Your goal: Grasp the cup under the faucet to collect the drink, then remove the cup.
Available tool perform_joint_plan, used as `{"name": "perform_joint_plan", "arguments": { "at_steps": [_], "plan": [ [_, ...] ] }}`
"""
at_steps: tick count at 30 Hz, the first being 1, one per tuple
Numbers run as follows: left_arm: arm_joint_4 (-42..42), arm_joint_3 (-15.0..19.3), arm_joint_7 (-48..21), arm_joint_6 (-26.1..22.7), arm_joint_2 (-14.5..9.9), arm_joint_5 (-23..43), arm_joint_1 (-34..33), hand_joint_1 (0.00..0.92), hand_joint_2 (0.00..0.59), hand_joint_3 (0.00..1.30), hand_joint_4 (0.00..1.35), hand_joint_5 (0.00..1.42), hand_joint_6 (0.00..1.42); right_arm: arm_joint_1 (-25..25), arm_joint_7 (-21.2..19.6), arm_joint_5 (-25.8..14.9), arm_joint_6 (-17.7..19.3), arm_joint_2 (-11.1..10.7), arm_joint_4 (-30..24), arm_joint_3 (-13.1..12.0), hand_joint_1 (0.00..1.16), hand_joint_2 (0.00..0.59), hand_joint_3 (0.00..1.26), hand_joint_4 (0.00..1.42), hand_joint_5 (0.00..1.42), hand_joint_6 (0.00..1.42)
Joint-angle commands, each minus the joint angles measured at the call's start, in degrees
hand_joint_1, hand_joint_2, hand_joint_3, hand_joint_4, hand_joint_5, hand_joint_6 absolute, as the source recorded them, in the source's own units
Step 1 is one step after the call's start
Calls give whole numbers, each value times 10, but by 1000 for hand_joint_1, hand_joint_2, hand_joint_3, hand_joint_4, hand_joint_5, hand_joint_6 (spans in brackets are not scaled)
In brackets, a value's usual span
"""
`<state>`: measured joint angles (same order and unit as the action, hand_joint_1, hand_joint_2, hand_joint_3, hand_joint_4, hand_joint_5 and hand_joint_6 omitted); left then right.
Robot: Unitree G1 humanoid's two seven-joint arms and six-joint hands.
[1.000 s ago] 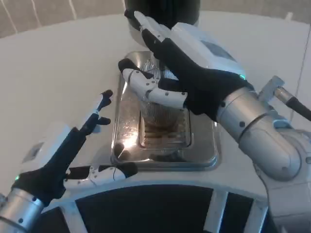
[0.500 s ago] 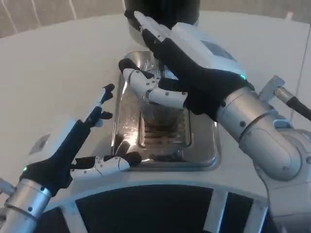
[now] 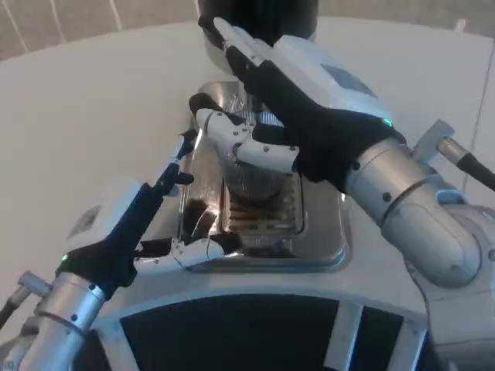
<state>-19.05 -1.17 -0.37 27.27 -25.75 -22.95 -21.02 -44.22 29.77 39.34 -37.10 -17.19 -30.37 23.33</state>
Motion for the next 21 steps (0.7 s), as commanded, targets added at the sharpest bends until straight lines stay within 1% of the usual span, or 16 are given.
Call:
{"name": "perform_joint_plan", "arguments": {
  "at_steps": [1, 7, 21],
  "plan": [
    [-25, -9, 14, -8, 5, -5, -18, 325, 45, 0, 0, 239, 290, 14, 29, -11, 6, 3, -1, 15, 210, 508, 0, 0, 0, 0],
    [-66, -20, 26, -7, 8, -8, -49, 326, 48, 0, 0, 239, 290, 10, 29, -11, 10, 5, 9, 11, 210, 508, 0, 0, 0, 0],
    [-132, -40, 49, 1, 12, -9, -93, 320, 53, 0, 0, 239, 290, 15, 24, -8, 15, 7, 11, 4, 211, 508, 0, 0, 0, 0]
  ]
}}
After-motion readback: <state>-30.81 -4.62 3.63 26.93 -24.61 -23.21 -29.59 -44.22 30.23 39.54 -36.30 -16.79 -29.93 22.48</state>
